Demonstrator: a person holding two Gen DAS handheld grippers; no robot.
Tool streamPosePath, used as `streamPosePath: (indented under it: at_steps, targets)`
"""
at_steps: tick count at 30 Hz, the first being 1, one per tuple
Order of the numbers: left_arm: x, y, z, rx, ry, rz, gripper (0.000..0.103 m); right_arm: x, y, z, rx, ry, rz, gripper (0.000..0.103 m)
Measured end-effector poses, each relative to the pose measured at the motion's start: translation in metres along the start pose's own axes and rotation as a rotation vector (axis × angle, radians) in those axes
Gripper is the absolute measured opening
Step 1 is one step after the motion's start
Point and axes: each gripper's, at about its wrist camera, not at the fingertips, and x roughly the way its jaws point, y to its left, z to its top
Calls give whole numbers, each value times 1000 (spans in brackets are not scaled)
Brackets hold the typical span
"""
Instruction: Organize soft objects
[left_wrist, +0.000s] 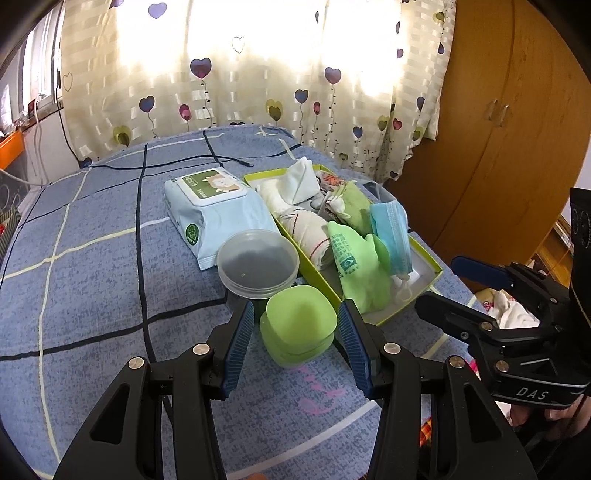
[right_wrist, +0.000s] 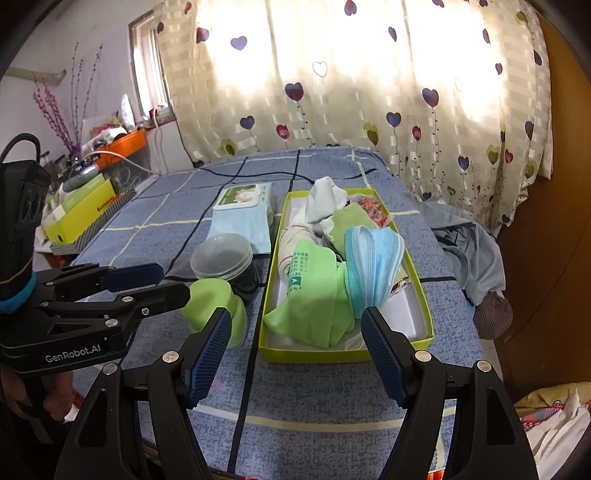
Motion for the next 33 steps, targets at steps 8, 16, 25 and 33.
streamPosePath:
  at_steps: [8, 16, 25, 33]
  targets:
    - [0, 0, 6, 9, -17, 3, 49, 11, -4, 2, -5, 15, 1, 73]
    - [2, 1, 7, 7, -21, 20, 49, 14, -6, 2, -4, 22, 4, 73]
    - [7, 1, 7, 13, -7, 25, 49, 17, -7, 2, -4, 27, 4, 73]
    - [10, 1, 7, 23, 1, 16, 49, 22, -8, 1, 2, 31, 0, 73]
